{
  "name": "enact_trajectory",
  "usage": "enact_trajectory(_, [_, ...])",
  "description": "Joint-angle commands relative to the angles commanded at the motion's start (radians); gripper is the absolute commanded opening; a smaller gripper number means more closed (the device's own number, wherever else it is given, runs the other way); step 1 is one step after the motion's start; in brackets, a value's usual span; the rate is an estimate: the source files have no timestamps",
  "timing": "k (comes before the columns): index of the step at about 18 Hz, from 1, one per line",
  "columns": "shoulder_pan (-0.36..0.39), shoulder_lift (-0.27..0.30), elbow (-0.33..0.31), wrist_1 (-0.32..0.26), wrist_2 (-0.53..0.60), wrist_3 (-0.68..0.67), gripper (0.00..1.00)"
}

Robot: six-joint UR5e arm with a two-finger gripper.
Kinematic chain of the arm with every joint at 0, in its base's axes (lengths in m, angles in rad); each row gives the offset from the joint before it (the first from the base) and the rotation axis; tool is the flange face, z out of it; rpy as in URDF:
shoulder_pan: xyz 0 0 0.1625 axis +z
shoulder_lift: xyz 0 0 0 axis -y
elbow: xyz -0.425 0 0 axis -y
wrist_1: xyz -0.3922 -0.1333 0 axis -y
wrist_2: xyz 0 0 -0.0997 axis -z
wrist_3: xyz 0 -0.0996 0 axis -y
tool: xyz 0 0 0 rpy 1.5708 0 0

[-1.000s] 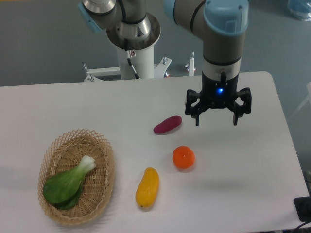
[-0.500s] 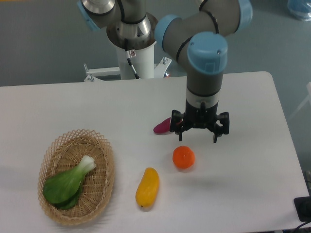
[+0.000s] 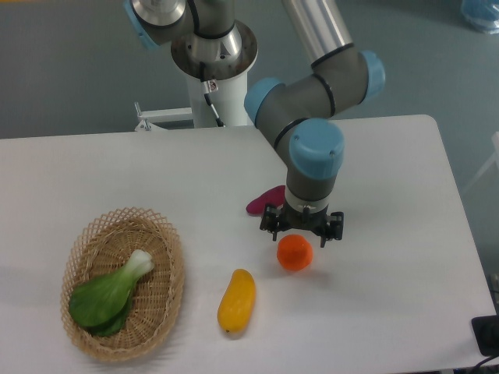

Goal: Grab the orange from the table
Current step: 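Lower the gripper around the orange and close the fingers on it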

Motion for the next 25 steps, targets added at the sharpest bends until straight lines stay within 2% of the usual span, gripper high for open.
enact_trajectory(2, [-0.005,-0.018,-0.005,0.002,0.000,-0.005,1.00])
enact_trajectory(4, [-0.006,-0.040,-0.006,0.040,-0.003,-0.009,1.00])
enact_trajectory(6, [-0.006,-0.051,-0.008,0.054,-0.003,-0.003,1.00])
enact_trajectory(21, [-0.014,-0.078,-0.038,0.126,0.008,-0.011,1.00])
enact_trajectory(23, [-0.015,-0.078,-0.040,0.129,0.023,-0.014,0.93])
enact_trajectory(25, [-0.015,-0.078,-0.040,0.132,0.029,-0.015,0.72])
